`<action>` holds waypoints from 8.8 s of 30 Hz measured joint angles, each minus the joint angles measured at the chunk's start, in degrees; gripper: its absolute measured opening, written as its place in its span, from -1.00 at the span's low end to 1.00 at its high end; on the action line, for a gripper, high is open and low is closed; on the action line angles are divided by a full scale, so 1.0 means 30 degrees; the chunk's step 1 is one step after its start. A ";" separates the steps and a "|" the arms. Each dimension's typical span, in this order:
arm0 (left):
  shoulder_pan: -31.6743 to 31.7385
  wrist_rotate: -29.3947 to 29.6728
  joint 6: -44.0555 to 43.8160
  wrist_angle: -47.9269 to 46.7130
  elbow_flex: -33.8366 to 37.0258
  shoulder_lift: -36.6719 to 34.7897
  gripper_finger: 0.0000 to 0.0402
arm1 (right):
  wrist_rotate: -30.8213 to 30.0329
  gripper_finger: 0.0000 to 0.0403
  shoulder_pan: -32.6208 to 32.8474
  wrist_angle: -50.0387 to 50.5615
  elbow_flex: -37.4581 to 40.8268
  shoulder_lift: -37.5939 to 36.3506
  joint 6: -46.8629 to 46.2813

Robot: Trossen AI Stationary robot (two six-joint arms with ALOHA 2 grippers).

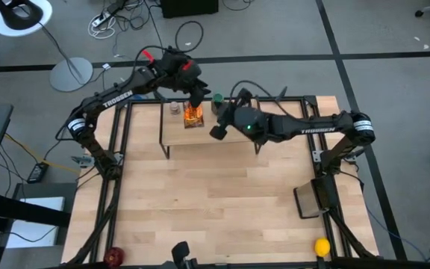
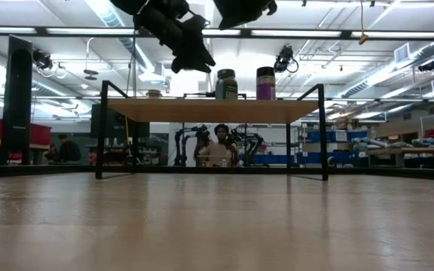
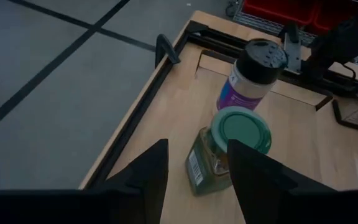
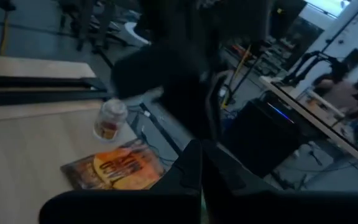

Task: Shelf spices
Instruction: Adjust the seasoning bottles on the shelf

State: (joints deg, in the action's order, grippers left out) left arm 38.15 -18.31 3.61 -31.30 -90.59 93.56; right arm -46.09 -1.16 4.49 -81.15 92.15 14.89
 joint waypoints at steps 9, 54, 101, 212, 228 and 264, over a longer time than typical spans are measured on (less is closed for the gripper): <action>-0.0261 0.0058 -0.0768 0.2106 0.1998 0.0013 -0.16 | 0.3979 -1.00 -0.2237 0.2615 -0.0070 -0.2359 -0.1085; -0.1034 0.0133 -0.1295 0.1663 0.1509 -0.0068 -0.16 | 1.1395 -1.00 -0.7571 0.4054 -0.0063 -0.1062 -0.0637; -0.1143 0.1237 -0.0836 0.1090 0.1473 -0.0111 -0.16 | 1.2418 -1.00 -0.6967 0.2296 0.0906 0.0155 -0.2461; -0.3747 0.0019 0.0235 0.5919 0.1509 0.0122 -0.16 | 0.7926 -1.00 -0.6204 1.2232 0.0323 -0.4049 -0.3892; -0.3890 0.0272 -0.0182 0.5349 0.1509 0.0129 -0.16 | 0.9674 -1.00 -0.7562 1.2244 0.0323 -0.4042 -0.4017; -0.4006 0.0264 -0.0319 0.5328 0.1509 0.0129 -0.16 | 1.1759 -1.00 -0.8674 1.2011 0.0309 -0.3882 -0.3763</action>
State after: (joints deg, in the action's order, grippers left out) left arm 26.13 -17.52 2.66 -15.31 -86.06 93.95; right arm -10.81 -27.19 40.53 -80.23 80.51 3.60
